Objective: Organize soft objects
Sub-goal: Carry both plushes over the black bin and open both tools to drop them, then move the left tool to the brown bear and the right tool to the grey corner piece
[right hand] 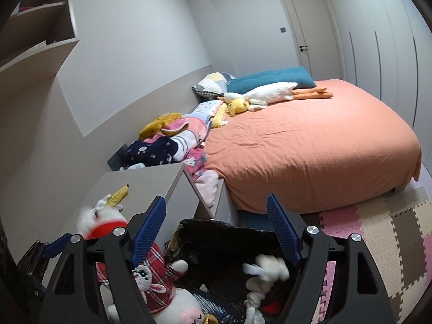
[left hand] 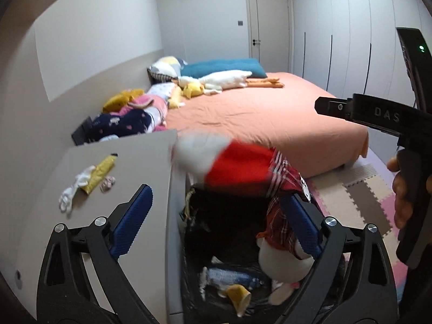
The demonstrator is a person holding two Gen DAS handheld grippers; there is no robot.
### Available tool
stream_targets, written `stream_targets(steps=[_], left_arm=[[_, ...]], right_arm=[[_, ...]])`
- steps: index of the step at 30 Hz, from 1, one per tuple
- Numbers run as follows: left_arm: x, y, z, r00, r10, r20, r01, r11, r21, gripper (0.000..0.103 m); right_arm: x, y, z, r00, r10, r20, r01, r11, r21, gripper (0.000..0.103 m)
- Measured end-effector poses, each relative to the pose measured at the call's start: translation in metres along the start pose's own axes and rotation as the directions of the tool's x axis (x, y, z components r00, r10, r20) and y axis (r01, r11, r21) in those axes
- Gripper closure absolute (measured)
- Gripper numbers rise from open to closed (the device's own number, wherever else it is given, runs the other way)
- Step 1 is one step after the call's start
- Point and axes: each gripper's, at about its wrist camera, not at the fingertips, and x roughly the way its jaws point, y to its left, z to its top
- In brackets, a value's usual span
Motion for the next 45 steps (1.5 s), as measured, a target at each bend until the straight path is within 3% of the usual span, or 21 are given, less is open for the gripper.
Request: stream_targets(steps=[7,28,45], left_arm=[[-0.006,0.007,0.007,0.999,-0.001,0.033,0.002,0.999,-0.035,0.007],[0.007,0.024,-0.003,1.000,-0.007,-0.009,0.007,0.998,-0.063,0.007],[-0.002,0.101,-0.028,0.995,0.087,-0.050,-0.095,0.981,-0.169,0.007]], right_arm=[[0.000,-0.009,-0.001,1.000,-0.003,0.004,0.003,1.000,0.025,0.023],[0.020,0.006,-0.006,0.999,0.012,-0.038,-0.012,1.000,0.002,0.023],[0.059,0.068,-0.025,0.992,0.068,-0.106,-0.075,0.996,-0.056,0.023]])
